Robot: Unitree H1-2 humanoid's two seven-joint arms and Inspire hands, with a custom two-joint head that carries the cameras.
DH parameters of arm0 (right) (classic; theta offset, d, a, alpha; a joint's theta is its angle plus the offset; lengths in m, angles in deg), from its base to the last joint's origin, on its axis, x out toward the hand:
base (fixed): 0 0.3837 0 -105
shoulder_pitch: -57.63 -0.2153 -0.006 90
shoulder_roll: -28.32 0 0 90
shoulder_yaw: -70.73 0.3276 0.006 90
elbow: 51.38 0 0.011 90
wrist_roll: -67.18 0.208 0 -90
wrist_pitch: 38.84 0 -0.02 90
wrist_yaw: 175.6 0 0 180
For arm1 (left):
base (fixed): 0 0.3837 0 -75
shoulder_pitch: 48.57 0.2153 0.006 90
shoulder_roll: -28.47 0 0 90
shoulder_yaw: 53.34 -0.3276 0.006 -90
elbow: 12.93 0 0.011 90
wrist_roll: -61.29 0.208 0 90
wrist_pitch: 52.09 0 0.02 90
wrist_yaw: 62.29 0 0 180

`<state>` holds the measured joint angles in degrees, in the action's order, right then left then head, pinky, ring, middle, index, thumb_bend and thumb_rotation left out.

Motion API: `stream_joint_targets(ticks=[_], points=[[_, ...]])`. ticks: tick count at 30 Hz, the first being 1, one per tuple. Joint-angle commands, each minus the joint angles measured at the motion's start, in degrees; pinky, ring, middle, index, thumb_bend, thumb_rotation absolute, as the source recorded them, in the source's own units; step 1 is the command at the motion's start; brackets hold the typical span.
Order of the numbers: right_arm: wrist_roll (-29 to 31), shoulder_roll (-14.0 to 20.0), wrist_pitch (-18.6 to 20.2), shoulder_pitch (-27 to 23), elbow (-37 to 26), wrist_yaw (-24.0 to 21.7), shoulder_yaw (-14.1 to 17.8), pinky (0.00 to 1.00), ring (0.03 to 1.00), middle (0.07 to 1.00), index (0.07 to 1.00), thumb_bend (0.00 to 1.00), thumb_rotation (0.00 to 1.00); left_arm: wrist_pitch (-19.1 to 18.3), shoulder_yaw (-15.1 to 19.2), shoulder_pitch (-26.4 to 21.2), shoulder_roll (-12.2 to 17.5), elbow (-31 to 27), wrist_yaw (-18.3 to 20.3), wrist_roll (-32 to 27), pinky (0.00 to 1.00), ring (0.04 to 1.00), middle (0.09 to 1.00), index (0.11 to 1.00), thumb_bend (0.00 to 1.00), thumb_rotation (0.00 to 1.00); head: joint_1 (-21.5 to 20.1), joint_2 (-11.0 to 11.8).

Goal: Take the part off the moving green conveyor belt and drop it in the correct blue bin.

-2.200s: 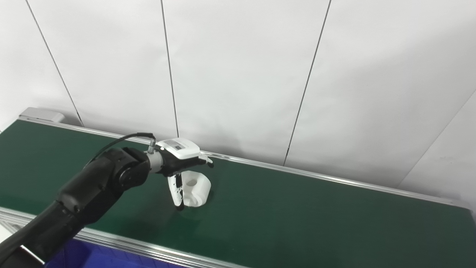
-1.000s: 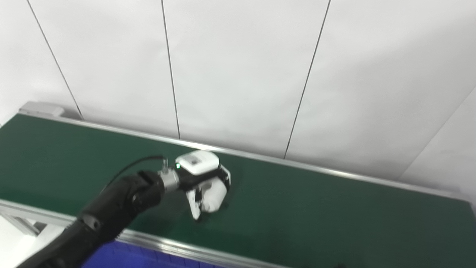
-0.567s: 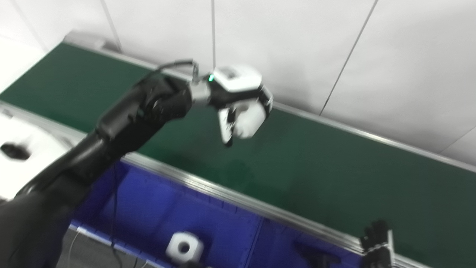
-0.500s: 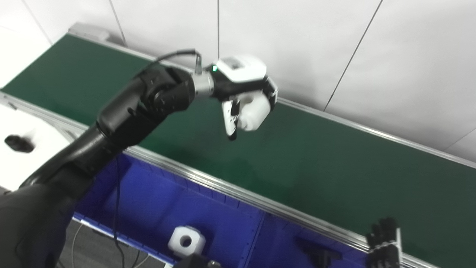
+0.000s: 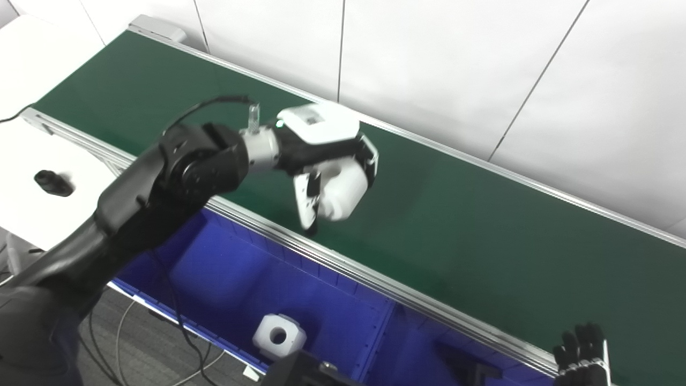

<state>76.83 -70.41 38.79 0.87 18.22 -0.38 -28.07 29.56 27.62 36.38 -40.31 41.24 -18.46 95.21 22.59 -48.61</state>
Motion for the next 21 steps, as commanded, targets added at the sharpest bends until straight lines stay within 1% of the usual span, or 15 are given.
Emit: stream_joint_targets(ticks=[1, 2, 4, 5, 7, 8, 10, 11, 13, 15, 16, 18, 21], points=[[0.50, -0.64, -0.99, 0.63, -0.90, -0.66, 0.00, 1.00, 1.000, 1.000, 1.000, 0.92, 1.00, -0.72, 0.62, 2.32, -0.51, -2.58, -1.51, 0.13, 0.24, 0.306, 0.405, 0.517, 0.52, 0.00, -0.79, 0.16], [0.43, -0.82, -1.11, 0.73, -0.86, -0.65, -0.04, 1.00, 1.000, 1.000, 1.000, 0.92, 1.00, -0.42, 0.45, 4.21, -1.06, -3.07, -2.21, 0.98, 0.23, 0.295, 0.399, 0.515, 0.51, 0.00, -0.79, 0.16], [0.30, -1.20, -1.43, 0.95, -0.59, -0.67, -0.16, 1.00, 1.000, 1.000, 1.000, 0.92, 1.00, 0.67, 0.09, 8.08, -2.40, -3.55, -3.88, 2.61, 0.27, 0.344, 0.421, 0.514, 0.52, 0.00, -1.64, 0.49], [0.19, -1.35, -1.50, 1.05, -0.47, -0.67, -0.18, 1.00, 1.000, 1.000, 1.000, 0.92, 1.00, 0.56, -0.15, 9.74, -3.19, -3.82, -4.22, 3.59, 0.27, 0.348, 0.424, 0.514, 0.52, 0.00, -1.83, 0.63], [0.16, -1.72, -1.14, 1.27, -0.55, -0.54, -0.19, 1.00, 1.000, 1.000, 1.000, 0.93, 1.00, 1.64, -0.92, 13.62, -5.13, -3.96, -6.17, 6.59, 0.29, 0.365, 0.439, 0.510, 0.52, 0.00, -1.83, 0.63], [0.12, -1.87, -1.24, 1.34, -0.38, -0.59, -0.23, 1.00, 1.000, 1.000, 1.000, 0.94, 1.00, 2.83, -1.33, 15.70, -6.23, -3.65, -8.07, 8.40, 0.29, 0.370, 0.444, 0.505, 0.52, 0.00, -2.27, 1.07], [-0.02, -2.06, -1.62, 1.40, -0.01, -0.77, -0.30, 1.00, 1.000, 1.000, 1.000, 0.93, 1.00, 5.10, -2.13, 19.26, -8.29, -2.71, -11.87, 12.31, 0.29, 0.373, 0.441, 0.506, 0.52, 0.00, -2.53, 1.19], [-0.07, -2.12, -1.74, 1.40, 0.12, -0.83, -0.32, 1.00, 1.000, 1.000, 1.000, 0.93, 1.00, 5.85, -2.29, 20.28, -8.97, -2.34, -13.05, 13.62, 0.29, 0.376, 0.441, 0.507, 0.52, 0.00, -2.53, 1.19], [-0.17, -2.32, -1.83, 1.39, 0.35, -0.87, -0.38, 1.00, 1.000, 1.000, 1.000, 0.94, 1.00, 8.01, -3.06, 23.29, -11.37, -0.40, -17.99, 18.09, 0.27, 0.345, 0.415, 0.515, 0.52, 0.00, -3.09, 1.35], [-0.48, -2.45, -1.87, 1.38, 0.48, -0.84, -0.39, 1.00, 1.000, 1.000, 1.000, 0.94, 1.00, 10.12, -3.39, 25.09, -12.79, 1.57, -21.95, 21.12, 0.27, 0.336, 0.407, 0.515, 0.52, 0.00, -3.39, 1.38], [-0.61, -2.53, -1.87, 1.35, 0.52, -0.81, -0.38, 1.00, 1.000, 1.000, 1.000, 0.94, 1.00, 10.99, -3.37, 25.44, -13.09, 2.39, -23.22, 21.75, 0.27, 0.328, 0.403, 0.515, 0.52, 0.00, -3.46, 1.42], [-0.84, -2.68, -1.84, 1.29, 0.60, -0.75, -0.37, 1.00, 1.000, 1.000, 1.000, 0.95, 1.00, 12.10, -3.24, 25.71, -13.42, 3.51, -24.57, 22.31, 0.27, 0.330, 0.403, 0.516, 0.52, 0.00, -3.59, 1.55], [-0.75, -2.85, -1.74, 1.26, 0.52, -0.78, -0.37, 1.00, 1.000, 1.000, 1.000, 0.95, 1.00, 13.99, -3.77, 25.40, -13.06, 5.35, -25.70, 23.35, 0.30, 0.357, 0.419, 0.515, 0.52, 0.00, -4.00, 1.61]])
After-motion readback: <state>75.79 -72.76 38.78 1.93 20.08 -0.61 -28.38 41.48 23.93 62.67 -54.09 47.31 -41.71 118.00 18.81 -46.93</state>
